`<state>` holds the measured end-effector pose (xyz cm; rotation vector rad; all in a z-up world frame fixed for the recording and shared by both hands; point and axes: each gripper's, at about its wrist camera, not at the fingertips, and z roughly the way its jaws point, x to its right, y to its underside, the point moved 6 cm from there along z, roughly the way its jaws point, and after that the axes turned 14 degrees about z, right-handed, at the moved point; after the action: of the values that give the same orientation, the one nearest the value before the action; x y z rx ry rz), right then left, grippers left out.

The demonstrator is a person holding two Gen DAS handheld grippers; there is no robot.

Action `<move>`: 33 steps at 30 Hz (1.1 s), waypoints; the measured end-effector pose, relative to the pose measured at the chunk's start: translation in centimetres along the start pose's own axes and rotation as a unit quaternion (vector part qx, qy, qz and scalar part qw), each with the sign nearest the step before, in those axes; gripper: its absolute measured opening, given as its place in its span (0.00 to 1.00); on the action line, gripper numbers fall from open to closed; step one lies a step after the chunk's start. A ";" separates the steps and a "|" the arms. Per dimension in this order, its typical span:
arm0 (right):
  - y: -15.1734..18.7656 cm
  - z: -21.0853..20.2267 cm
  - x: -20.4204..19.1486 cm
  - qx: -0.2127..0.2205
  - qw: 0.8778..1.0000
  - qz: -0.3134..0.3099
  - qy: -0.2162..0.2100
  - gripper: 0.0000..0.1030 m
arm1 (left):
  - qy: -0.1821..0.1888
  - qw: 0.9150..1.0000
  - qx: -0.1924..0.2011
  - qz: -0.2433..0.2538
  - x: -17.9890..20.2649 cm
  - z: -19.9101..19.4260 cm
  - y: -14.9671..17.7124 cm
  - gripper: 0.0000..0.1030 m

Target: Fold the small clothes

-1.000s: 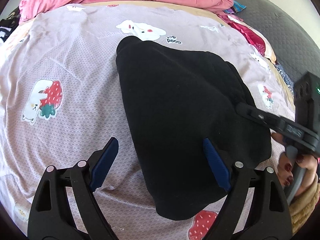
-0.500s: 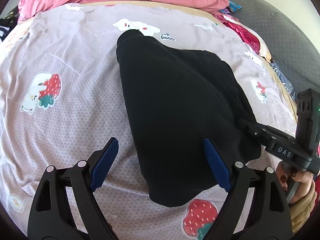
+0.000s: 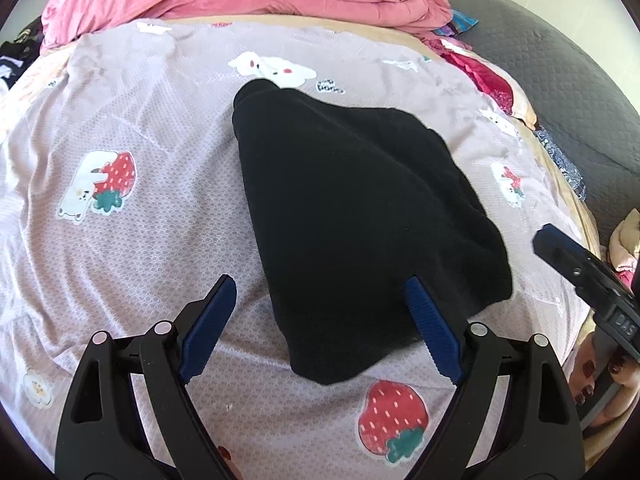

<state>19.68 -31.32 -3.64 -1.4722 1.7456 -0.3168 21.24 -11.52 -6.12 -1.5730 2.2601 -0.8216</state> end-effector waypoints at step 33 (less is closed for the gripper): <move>9.2 -5.7 0.3 0.017 0.998 -0.023 0.051 0.96 | -0.029 0.998 0.055 -0.008 1.8 -6.5 7.8 0.91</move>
<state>9.17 -30.68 -6.13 -1.4953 1.7799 -0.4513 11.21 -9.30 -5.27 -1.5470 2.1265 -0.8764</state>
